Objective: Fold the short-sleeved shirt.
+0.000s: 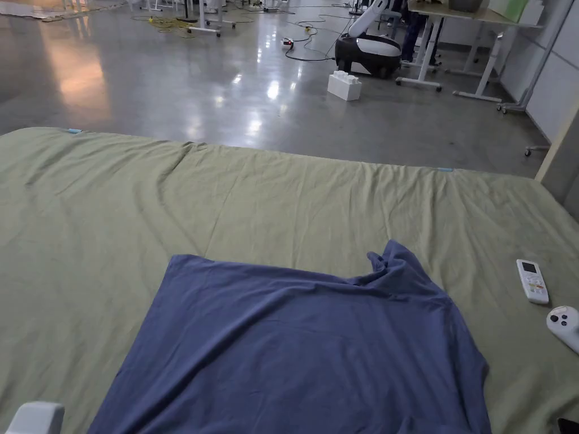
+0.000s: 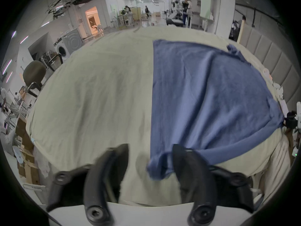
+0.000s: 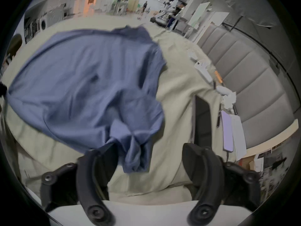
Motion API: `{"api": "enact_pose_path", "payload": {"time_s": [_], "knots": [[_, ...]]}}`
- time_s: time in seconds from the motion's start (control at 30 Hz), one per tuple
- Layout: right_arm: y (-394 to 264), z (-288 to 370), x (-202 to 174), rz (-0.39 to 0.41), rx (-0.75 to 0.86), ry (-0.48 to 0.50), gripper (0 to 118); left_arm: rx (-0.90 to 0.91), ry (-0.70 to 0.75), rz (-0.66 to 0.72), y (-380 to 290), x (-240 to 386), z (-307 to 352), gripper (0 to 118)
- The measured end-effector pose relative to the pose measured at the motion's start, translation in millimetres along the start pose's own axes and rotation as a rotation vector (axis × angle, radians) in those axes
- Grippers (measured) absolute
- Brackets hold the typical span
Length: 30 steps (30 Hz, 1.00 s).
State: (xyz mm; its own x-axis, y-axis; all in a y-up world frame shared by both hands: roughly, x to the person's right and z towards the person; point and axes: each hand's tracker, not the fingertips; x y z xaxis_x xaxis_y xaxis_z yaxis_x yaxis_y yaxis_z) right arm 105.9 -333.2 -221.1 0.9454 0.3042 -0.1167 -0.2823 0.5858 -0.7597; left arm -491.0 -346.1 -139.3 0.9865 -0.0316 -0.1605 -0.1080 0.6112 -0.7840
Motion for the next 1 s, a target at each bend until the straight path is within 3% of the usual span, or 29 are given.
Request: {"api": "enact_pose_path", "payload": {"time_s": [0.03, 0.17, 0.3, 0.4, 0.47, 0.5, 0.53, 0.6, 0.63, 0.67, 1.0], "knots": [[8.5, 9.4, 2.5, -0.039, 0.063, 0.006, 88, 0.049, -0.022, 0.02, 5.5, 1.2, 5.1, 71], [44.5, 32.2, 3.2, -0.154, 0.3, 0.054, 103, 0.22, -0.042, 0.046, 36.8, 20.7, 18.6, 72], [81.6, 53.3, -16.5, -0.193, 0.506, 0.039, 103, 0.384, -0.055, 0.028, 68.5, 50.4, 29.4, 71], [101.1, 61.2, -32.1, -0.207, 0.634, 0.002, 103, 0.492, -0.046, 0.025, 86.9, 70.4, 39.4, 67], [109.0, 66.9, -40.3, -0.207, 0.721, -0.028, 100, 0.565, -0.036, 0.024, 96.2, 82.2, 44.2, 52], [112.7, 69.4, -44.1, -0.199, 0.771, -0.032, 96, 0.596, -0.025, 0.024, 99.6, 87.8, 47.9, 43], [115.5, 70.4, -47.3, -0.215, 0.793, -0.028, 84, 0.627, -0.004, 0.021, 102.4, 93.4, 51.7, 31], [118.2, 74.1, -51.1, -0.245, 0.835, -0.015, 48, 0.676, 0.015, 0.017, 106.4, 100.9, 57.4, 14], [120.2, 75.8, -53.3, -0.252, 0.845, -0.026, 17, 0.699, 0.021, 0.022, 107.0, 103.5, 59.5, 10], [123.0, 78.2, -55.2, -0.264, 0.853, -0.035, 8, 0.704, 0.021, 0.03, 107.4, 105.5, 61.4, 5], [128.2, 78.6, -66.0, -0.224, 0.871, 0.0, 1, 0.65, -0.014, 0.042, 103.3, 87.8, 67.6, 1]]}}
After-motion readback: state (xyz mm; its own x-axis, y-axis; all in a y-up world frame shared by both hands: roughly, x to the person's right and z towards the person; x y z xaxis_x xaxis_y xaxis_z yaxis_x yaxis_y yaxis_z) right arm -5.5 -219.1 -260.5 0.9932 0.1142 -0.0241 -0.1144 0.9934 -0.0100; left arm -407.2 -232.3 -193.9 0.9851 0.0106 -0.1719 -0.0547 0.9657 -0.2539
